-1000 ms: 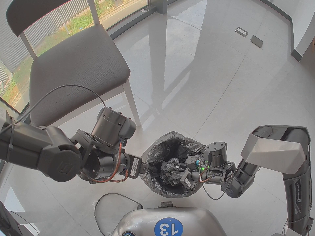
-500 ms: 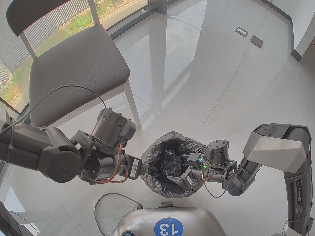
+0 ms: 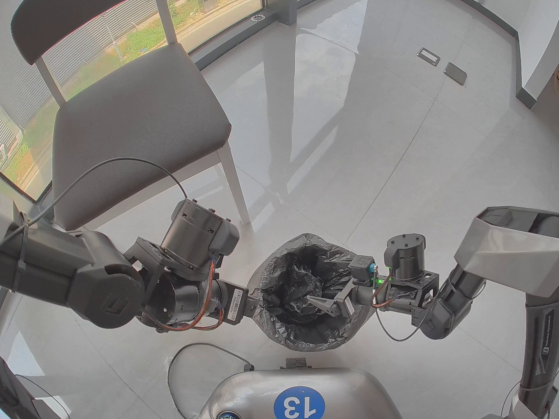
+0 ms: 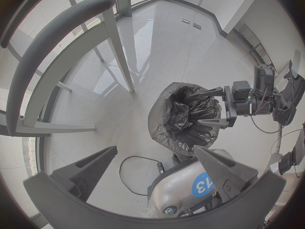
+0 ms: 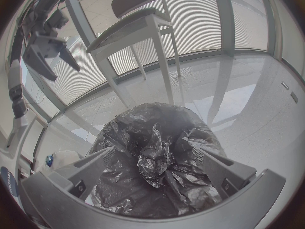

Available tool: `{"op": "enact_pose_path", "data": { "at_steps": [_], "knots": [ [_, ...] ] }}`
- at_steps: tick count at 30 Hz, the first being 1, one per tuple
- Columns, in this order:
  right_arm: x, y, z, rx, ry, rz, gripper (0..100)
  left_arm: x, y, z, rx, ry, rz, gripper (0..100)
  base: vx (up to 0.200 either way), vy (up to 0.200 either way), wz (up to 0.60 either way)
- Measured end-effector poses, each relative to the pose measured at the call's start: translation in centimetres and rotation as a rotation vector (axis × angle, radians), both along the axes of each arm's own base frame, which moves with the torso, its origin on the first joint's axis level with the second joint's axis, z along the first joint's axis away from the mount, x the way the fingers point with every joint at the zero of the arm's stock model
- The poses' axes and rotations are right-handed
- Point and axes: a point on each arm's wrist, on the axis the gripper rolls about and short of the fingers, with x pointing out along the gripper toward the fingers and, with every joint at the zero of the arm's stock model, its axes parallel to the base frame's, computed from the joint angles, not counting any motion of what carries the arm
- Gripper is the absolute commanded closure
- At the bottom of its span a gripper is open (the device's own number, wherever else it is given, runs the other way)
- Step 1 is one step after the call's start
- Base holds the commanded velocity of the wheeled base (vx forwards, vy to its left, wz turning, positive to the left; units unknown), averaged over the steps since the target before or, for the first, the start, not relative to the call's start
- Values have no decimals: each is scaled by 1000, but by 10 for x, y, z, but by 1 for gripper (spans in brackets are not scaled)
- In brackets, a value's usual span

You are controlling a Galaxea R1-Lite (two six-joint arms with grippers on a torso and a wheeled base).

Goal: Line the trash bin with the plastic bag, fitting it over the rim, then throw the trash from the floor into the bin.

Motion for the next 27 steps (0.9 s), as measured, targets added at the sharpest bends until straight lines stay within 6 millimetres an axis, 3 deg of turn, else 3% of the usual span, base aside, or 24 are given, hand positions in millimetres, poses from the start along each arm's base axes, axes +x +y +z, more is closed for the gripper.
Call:
{"op": "enact_pose_path", "data": {
  "at_steps": [6, 15, 20, 27],
  "knots": [
    [-12, -23, 18, 13, 15, -56, 0, 4, 0, 3, -29, -35, 11, 0, 0, 0, 0],
    [-29, -75, 46, 6, -11, -224, 0, 9, 6, 4, -28, -71, 62, 0, 0, 0, 0],
    [-48, -100, 56, 1, -10, -287, 0, 10, 23, 7, -15, -85, 123, 0, 0, 0, 0],
    [-79, -128, 65, -1, -20, -359, 0, 5, 65, 16, -2, -109, 226, 0, 0, 0, 0]
  ]
}}
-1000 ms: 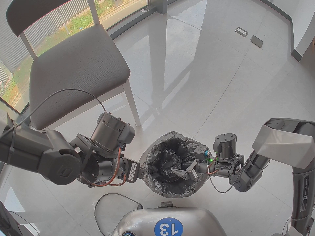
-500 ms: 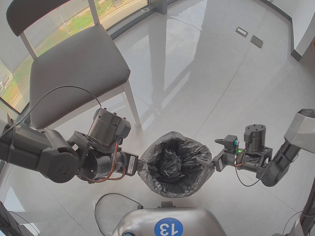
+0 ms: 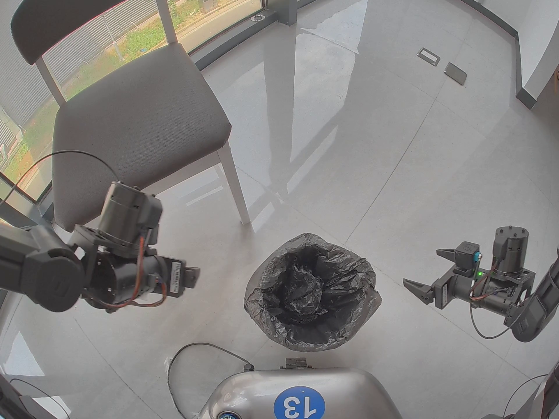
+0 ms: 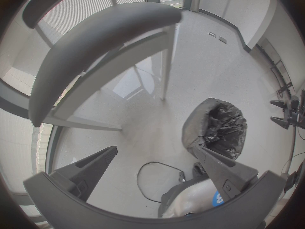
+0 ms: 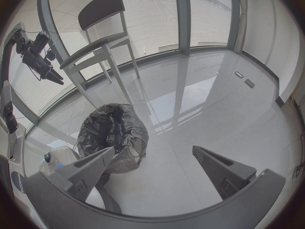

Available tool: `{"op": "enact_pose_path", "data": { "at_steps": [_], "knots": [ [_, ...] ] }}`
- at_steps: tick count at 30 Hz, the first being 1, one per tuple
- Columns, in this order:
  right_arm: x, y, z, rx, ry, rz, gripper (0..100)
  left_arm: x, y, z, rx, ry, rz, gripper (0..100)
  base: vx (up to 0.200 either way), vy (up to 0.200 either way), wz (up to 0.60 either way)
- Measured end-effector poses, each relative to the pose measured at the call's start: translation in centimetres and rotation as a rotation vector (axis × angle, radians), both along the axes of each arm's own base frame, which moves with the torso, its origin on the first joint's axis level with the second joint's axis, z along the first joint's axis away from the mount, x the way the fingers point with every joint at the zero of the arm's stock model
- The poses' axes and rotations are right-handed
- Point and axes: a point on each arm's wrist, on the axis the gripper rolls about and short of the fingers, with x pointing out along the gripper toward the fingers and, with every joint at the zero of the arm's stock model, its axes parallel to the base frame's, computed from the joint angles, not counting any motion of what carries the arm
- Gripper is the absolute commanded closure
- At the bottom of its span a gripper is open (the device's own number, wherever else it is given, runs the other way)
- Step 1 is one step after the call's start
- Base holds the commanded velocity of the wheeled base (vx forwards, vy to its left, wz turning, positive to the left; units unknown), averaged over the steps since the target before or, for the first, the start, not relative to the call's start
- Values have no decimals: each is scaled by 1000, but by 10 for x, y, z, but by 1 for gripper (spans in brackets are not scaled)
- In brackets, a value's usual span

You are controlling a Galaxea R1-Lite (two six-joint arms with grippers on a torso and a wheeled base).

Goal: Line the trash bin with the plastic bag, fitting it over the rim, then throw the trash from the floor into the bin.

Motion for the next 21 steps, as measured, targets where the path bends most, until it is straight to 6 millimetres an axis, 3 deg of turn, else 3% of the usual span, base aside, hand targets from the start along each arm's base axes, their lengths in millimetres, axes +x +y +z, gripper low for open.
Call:
{"op": "enact_pose_path", "data": {
  "at_steps": [7, 21],
  "knots": [
    [-21, -21, 8, 2, -16, -68, 0, -17, 44, 5, 36, -28, 81, 0, 0, 0, 0],
    [-68, -47, 23, 12, -61, -175, 0, -66, 93, 9, 31, -129, 145, 0, 0, 0, 0]
  ]
}}
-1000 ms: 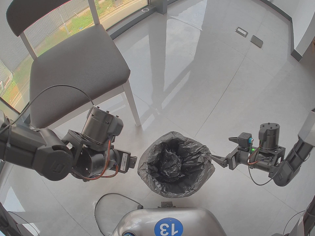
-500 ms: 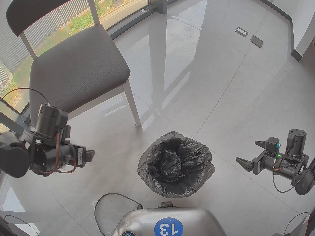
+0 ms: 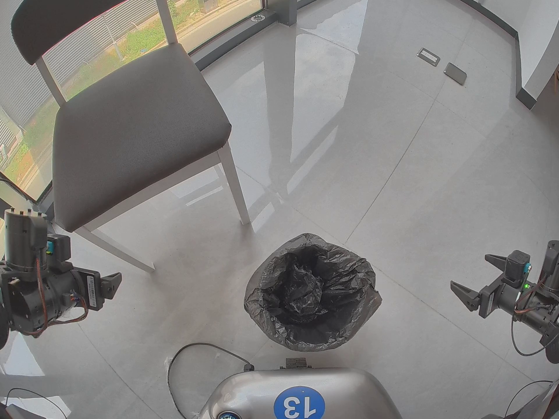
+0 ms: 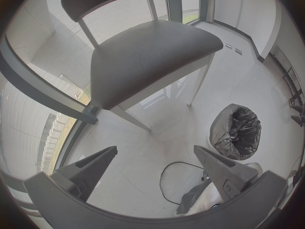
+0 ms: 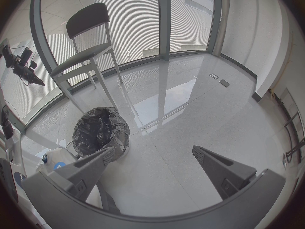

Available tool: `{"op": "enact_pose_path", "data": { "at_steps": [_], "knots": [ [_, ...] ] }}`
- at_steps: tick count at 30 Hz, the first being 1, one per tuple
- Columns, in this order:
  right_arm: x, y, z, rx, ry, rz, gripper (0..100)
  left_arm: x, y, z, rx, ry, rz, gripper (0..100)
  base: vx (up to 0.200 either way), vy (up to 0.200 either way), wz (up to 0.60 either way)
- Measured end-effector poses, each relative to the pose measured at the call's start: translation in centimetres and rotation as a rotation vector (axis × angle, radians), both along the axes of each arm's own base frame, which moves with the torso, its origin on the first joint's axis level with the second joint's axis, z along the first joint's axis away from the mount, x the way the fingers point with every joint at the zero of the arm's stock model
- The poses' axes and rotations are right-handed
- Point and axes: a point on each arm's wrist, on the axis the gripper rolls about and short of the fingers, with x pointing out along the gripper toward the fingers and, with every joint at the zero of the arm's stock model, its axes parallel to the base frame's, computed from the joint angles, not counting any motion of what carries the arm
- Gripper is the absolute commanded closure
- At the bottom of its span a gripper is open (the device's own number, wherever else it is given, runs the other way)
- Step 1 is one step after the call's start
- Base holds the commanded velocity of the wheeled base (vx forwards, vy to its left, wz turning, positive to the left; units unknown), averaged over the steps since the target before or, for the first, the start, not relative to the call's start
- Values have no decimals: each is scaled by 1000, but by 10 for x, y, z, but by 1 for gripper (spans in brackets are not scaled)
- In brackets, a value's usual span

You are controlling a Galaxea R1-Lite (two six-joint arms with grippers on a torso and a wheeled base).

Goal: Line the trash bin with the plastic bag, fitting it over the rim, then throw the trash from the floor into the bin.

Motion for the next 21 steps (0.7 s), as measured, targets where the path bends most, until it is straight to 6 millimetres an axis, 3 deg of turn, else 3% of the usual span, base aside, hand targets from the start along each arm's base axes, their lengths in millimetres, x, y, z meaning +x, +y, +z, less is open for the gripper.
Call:
{"op": "enact_pose_path", "data": {
  "at_steps": [6, 15, 21],
  "knots": [
    [-21, -5, 5, 12, -28, -33, 0, -22, 12, 0, -7, -36, 41, 0, 0, 0, 0],
    [-37, -13, 23, 33, -132, -87, 0, -64, 21, -2, -5, -107, 55, 0, 0, 0, 0],
    [-47, -14, 33, 42, -199, -106, 0, -97, 26, -9, 21, -44, 56, 0, 0, 0, 0]
  ]
}}
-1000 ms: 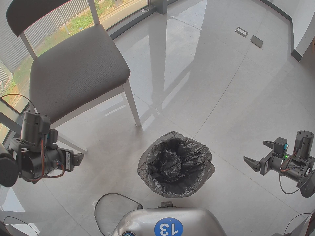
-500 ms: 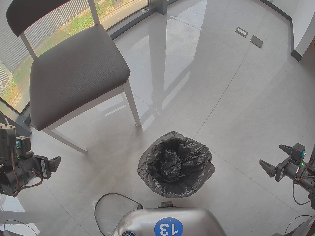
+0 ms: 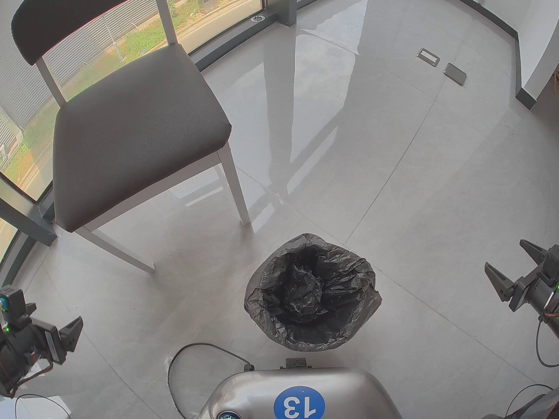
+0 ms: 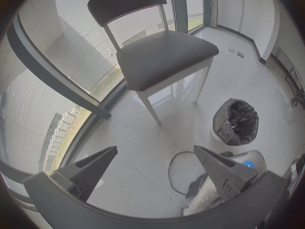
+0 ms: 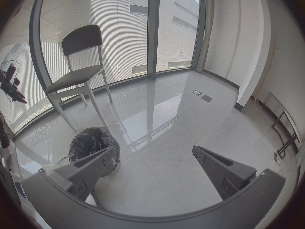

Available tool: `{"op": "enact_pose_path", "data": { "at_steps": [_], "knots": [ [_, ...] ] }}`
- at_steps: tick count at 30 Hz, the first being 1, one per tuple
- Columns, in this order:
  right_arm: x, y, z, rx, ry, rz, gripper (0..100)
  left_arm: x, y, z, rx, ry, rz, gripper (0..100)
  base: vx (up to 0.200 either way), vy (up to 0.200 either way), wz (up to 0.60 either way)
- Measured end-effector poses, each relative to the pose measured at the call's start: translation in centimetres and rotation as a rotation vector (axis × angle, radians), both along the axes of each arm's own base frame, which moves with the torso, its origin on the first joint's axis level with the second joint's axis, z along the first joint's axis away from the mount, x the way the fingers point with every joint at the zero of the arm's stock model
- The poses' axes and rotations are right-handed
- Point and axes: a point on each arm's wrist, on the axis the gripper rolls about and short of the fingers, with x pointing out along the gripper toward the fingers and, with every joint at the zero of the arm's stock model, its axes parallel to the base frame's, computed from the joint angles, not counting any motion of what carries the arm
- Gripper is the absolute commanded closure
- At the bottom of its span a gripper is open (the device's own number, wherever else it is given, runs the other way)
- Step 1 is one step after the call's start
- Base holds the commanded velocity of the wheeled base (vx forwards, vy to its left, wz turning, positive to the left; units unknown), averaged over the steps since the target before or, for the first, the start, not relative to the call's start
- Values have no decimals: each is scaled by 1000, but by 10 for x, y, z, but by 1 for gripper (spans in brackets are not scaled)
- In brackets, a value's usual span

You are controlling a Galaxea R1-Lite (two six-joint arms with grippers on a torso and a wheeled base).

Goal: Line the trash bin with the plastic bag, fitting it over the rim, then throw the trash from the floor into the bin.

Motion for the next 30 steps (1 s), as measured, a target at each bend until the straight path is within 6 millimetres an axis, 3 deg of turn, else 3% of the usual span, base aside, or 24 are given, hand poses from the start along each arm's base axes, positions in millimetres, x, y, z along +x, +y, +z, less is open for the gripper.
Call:
{"op": "enact_pose_path", "data": {
  "at_steps": [9, 18, 30],
  "knots": [
    [-25, 0, 11, 33, -60, -23, 0, -52, 9, 2, 15, -29, 47, 0, 0, 0, 0],
    [-65, 3, 5, 63, 5, -36, 0, -91, 11, -3, 45, -133, 128, 0, 0, 0, 0],
    [-124, 9, 4, 83, 9, -37, 0, -128, 10, -33, 38, -265, 123, 0, 0, 0, 0]
  ]
}}
